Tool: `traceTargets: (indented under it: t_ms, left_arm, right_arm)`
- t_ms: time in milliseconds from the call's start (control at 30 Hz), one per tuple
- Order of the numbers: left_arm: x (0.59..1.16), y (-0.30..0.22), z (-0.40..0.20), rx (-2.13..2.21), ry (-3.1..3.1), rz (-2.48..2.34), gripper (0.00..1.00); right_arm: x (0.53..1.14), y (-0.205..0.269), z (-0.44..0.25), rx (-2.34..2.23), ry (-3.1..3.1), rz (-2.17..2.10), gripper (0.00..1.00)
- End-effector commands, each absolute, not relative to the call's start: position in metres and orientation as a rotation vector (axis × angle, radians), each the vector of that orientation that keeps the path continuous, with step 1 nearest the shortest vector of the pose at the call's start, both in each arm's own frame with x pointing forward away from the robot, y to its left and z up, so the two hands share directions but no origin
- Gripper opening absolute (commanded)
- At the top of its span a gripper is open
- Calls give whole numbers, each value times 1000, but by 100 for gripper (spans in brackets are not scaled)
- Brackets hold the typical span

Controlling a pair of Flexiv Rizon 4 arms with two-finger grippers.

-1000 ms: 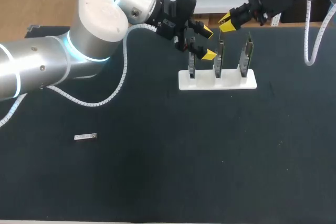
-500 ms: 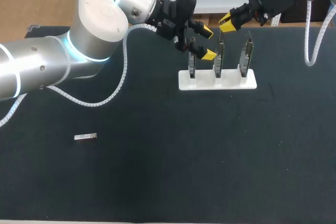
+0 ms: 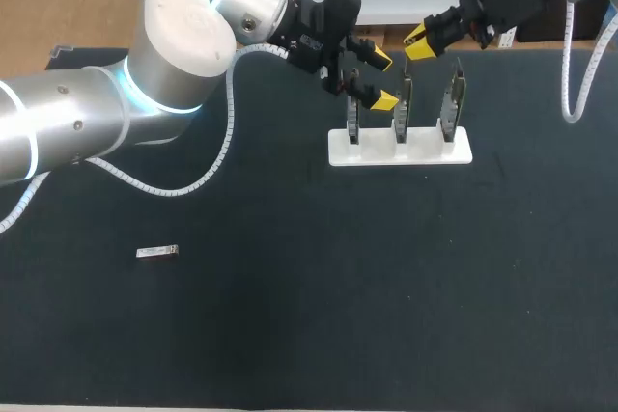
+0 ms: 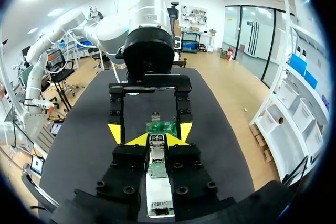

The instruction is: Pick up the optical module with the left hand, and insert it into the network port with the right hand.

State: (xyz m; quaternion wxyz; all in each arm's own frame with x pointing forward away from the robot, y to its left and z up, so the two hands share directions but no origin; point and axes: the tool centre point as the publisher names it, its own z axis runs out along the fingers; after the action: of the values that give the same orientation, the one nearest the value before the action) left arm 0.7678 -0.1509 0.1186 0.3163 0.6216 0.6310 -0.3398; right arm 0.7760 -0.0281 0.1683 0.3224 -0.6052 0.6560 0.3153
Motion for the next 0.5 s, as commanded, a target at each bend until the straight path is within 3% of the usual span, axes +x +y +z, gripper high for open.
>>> traceTargets:
  t_ms: [33,500]
  left_arm:
    - [768,-152,119,1639,1666,-893,100]
    - [768,-152,119,1639,1666,-893,100]
  right_arm:
    - [776,-28,167,-1591,1722,829,0]
    - [779,-28,164,-1596,1732,835,0]
